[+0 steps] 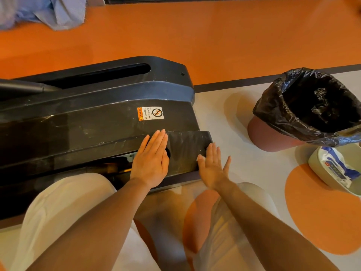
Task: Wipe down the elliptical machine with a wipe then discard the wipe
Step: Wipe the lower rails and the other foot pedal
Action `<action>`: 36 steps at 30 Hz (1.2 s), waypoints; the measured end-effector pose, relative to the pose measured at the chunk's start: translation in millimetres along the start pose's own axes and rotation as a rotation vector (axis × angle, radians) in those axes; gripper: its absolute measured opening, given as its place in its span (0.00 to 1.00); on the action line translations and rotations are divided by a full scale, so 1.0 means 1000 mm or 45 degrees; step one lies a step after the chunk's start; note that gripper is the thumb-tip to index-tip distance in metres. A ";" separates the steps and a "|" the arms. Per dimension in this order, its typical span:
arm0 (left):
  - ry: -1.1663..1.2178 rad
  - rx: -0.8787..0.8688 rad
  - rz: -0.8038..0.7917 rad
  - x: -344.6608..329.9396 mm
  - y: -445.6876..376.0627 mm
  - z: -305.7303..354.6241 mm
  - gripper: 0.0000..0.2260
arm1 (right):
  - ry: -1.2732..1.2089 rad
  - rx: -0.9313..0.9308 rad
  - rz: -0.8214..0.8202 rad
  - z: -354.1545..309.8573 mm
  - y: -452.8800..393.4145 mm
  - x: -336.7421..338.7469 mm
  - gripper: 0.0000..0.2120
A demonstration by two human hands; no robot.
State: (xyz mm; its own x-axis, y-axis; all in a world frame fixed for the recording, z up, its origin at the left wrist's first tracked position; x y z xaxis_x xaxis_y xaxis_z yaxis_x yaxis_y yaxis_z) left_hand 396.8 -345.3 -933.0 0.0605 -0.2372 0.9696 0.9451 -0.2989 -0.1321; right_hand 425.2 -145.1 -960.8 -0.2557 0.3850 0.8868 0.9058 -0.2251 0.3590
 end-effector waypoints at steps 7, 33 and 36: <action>0.010 0.001 0.000 0.000 0.001 0.000 0.29 | -0.089 -0.072 -0.029 -0.010 0.006 0.001 0.29; 0.014 -0.002 0.022 0.000 0.001 0.001 0.29 | 0.021 0.478 0.105 -0.035 0.029 -0.004 0.27; 0.013 -0.001 0.033 0.000 0.001 0.000 0.25 | 0.041 0.284 0.048 -0.045 0.002 0.004 0.28</action>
State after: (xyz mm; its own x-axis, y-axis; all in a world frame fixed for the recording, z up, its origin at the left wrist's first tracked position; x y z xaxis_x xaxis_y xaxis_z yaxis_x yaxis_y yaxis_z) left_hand 398.0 -345.3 -932.9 0.0819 -0.2544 0.9636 0.9429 -0.2933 -0.1576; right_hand 410.7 -184.0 -944.0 -0.2276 0.3506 0.9084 0.9663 -0.0337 0.2552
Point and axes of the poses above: each hand's wrist, its own y-axis away from the middle knuckle, its own x-axis out of the back of the hand, z = x × y, the point moved 2 cm from there along -y, towards the middle knuckle, and after that the axes turned 11 degrees about z, right-handed, at the moved point
